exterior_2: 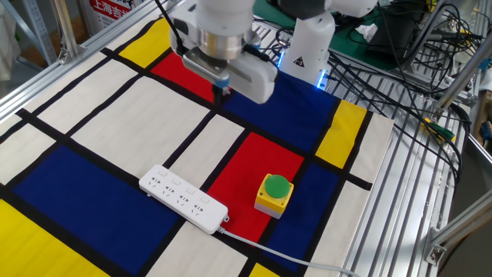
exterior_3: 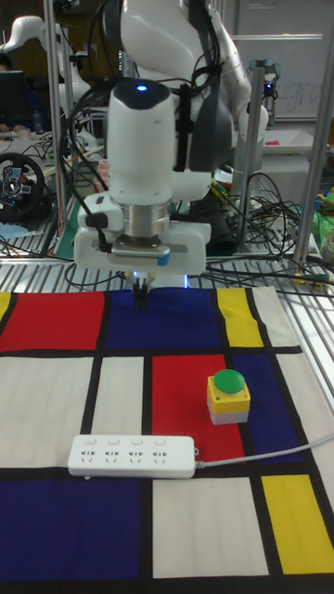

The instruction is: Turn off the power strip by pressing the button

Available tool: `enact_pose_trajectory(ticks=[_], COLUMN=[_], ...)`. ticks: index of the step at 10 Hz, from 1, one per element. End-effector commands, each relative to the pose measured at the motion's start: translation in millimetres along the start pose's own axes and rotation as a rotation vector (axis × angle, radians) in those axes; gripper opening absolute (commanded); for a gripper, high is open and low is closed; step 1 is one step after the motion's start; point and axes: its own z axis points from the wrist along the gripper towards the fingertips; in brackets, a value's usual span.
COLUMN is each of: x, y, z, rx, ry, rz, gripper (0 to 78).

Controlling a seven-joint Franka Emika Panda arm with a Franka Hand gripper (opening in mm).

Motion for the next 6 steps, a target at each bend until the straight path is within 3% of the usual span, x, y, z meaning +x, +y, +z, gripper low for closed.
enact_pose_trajectory(ticks=[1, 4, 6], x=[0.3, 1.4, 4.0], y=[21.3, 23.7, 25.9], z=[5.3, 4.3, 2.0], rx=[0.009, -0.019, -0.016], ry=[-0.006, -0.005, -0.004], rz=[0.022, 0.010, 0.014], gripper=[0.0, 0.0, 0.0])
